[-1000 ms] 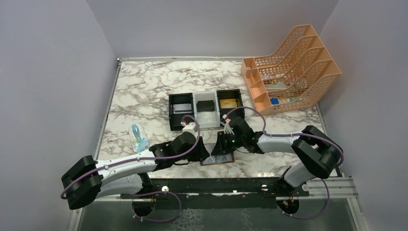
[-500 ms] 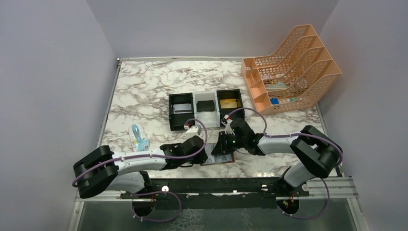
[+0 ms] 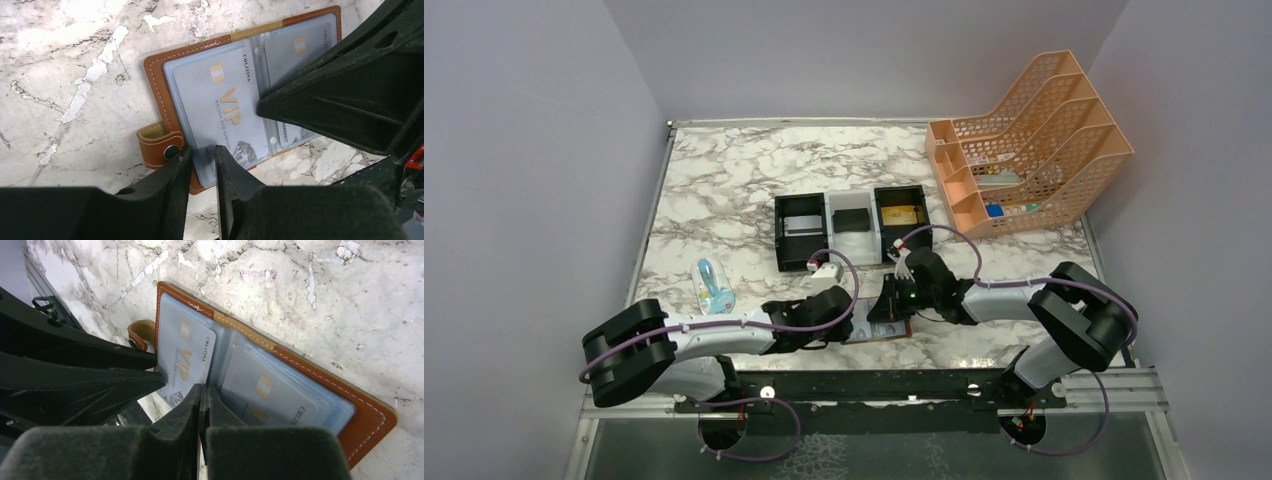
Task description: Take the credit cards out of the card holder
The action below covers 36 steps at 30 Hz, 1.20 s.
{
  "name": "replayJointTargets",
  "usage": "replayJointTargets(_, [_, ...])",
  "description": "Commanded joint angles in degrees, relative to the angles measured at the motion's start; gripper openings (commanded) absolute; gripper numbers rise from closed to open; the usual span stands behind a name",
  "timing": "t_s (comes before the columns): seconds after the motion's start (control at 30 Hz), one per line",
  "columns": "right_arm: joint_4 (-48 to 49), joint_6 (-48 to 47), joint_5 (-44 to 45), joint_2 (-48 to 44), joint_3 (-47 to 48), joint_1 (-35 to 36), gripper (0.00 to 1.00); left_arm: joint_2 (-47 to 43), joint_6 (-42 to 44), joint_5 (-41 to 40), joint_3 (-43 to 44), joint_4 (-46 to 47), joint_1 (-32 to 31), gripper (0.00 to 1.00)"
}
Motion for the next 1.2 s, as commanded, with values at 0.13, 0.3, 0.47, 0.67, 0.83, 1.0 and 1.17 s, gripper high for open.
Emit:
replayJointTargets(0.13, [-2.6, -1.8, -1.7, -3.6, -0.9, -0.7, 0.01, 0.6, -1.9, -3.2, 0.0, -4.3, -0.8, 0.26])
replayJointTargets(0.3, [-3.7, -2.3, -2.3, -5.0, -0.9, -1.0, 0.01, 0.9, -2.0, -3.4, 0.3, -4.8, -0.9, 0.26])
replayJointTargets(0.47, [-4.6, -2.6, -2.7, -4.0, -0.2, -1.0, 0.01, 0.9, -1.7, -3.4, 0.5, -4.8, -1.0, 0.26])
replayJointTargets(0.67, [-3.2, -1.6, -4.0, -1.9, 0.5, -1.1, 0.09, 0.6, -1.5, -3.3, 0.7, -4.9, -1.1, 0.26])
replayJointTargets(0.83, [-5.6, -2.4, -0.2, -0.2, 2.1, -1.1, 0.20, 0.6, -1.5, -3.4, 0.8, -4.9, -1.2, 0.25])
replayJointTargets(1.0, [-4.2, -2.5, -0.8, 1.3, 1.9, -1.1, 0.22, 0.7, -1.4, -3.5, 0.8, -4.9, -1.3, 0.25])
replayJointTargets(1.17, [0.1, -1.1, -5.5, 3.0, 1.4, -1.1, 0.19, 1.7, -1.4, -3.4, 1.2, -4.8, -1.4, 0.25])
